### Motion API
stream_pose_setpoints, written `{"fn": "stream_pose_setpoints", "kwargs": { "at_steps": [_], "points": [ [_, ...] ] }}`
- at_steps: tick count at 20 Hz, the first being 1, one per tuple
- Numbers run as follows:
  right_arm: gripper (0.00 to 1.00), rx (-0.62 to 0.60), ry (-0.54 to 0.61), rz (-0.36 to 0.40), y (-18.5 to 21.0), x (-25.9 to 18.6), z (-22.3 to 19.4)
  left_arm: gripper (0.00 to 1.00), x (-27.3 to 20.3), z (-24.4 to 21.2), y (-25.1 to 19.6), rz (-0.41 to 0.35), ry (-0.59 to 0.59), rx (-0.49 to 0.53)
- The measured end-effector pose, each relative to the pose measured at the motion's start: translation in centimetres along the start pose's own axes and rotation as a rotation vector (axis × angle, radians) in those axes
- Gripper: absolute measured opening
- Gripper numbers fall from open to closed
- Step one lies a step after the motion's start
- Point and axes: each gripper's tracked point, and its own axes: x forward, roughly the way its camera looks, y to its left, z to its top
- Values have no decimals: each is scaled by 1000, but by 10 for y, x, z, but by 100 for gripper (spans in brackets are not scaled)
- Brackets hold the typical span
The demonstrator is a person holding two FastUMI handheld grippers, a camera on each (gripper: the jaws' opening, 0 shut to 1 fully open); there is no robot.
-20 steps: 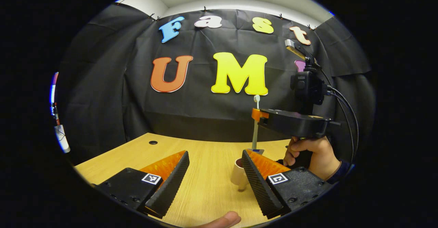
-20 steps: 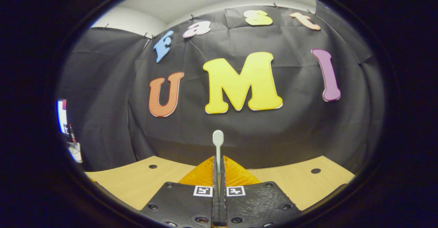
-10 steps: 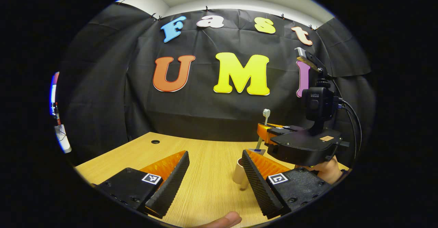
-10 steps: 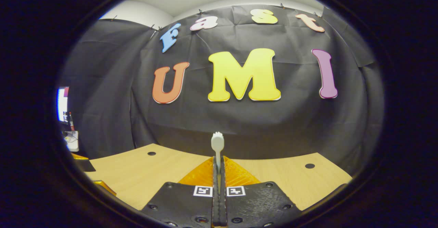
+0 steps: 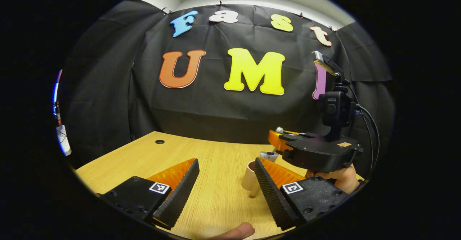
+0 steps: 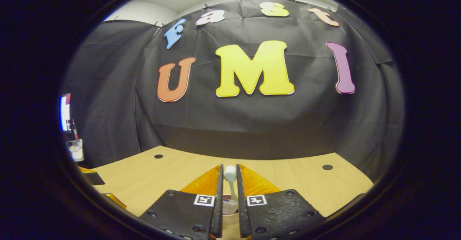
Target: Put the toothbrush and toothpaste on the desktop into the cup, then pick up the cup and place it on the coaster on the desktop.
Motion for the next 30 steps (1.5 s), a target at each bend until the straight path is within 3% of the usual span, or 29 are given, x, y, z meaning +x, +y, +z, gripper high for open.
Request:
{"fn": "stream_pose_setpoints", "kwargs": {
  "at_steps": [1, 2, 4, 6, 8, 17, 24, 30],
  "points": [
    [27, 2, -2, 3, 0, -2, 0, 98, 0, -1, -1, -1, 0, 0],
    [48, 0, -9, 0, -1, -3, 3, 97, 1, 0, -1, -2, 2, 0],
    [74, -18, -12, -5, -1, -5, 4, 97, 1, -2, -2, -5, 5, 2],
    [90, -57, -20, -9, -1, -10, 4, 98, 2, -4, -2, -5, 10, 9],
    [96, -88, -29, -14, -3, -16, 4, 97, 2, -6, -3, 0, 14, 20],
    [94, -56, -65, -78, -52, -72, 25, 97, 3, -7, -12, -14, 13, 46],
    [96, -66, -142, -178, -134, -152, 47, 98, 9, -19, -24, -22, 38, 78],
    [94, -106, -131, -289, -217, -222, 46, 98, 12, -36, -35, -8, 114, 49]
  ]
}}
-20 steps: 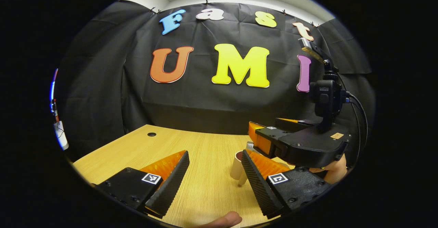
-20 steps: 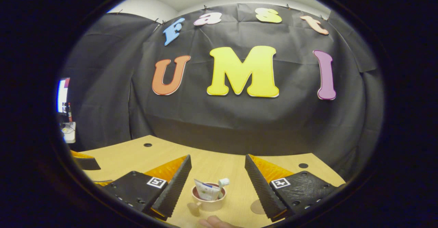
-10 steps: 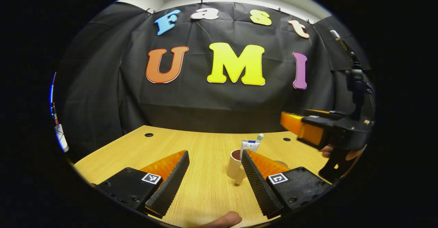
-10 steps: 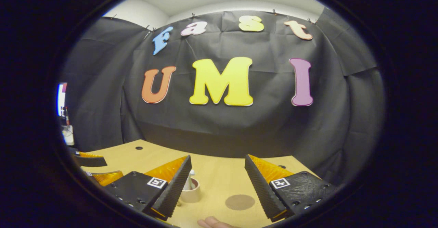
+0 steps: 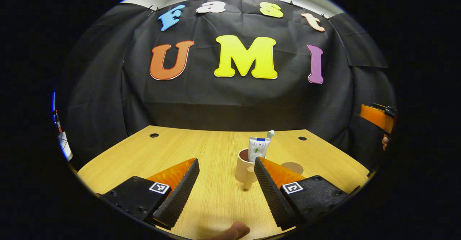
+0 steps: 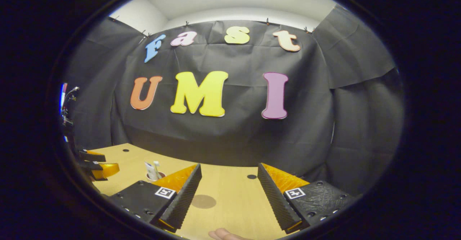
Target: Put the toothbrush and toothpaste on the desktop into the cup, then pick up the cup and place it on the coaster on the desktop.
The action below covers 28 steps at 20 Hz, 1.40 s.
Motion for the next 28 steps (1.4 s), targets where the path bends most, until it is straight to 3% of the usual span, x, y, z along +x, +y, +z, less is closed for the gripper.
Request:
{"fn": "stream_pose_setpoints", "kwargs": {
  "at_steps": [3, 9, 12, 16, 19, 24, 28],
  "points": [
    [94, 25, -6, -14, -32, -22, 0, 98, -4, 2, -18, -17, 29, -43],
    [96, 101, -22, 10, -55, -47, -11, 97, 8, 28, -27, 2, 140, 4],
    [96, 111, -25, 19, -60, -49, -13, 98, 27, 25, -39, -51, 289, 26],
    [94, 134, -15, 49, -58, -50, -19, 98, 46, 3, -41, -64, 530, 94],
    [94, 136, 2, 49, -58, -49, -24, 98, 58, -13, -54, -97, 643, 125],
    [95, 131, 25, 123, -36, -50, -31, 100, 62, -50, -65, -170, 833, 134],
    [95, 136, 51, 166, -27, -47, -39, 95, 65, -67, -58, -120, 932, 144]
  ]
}}
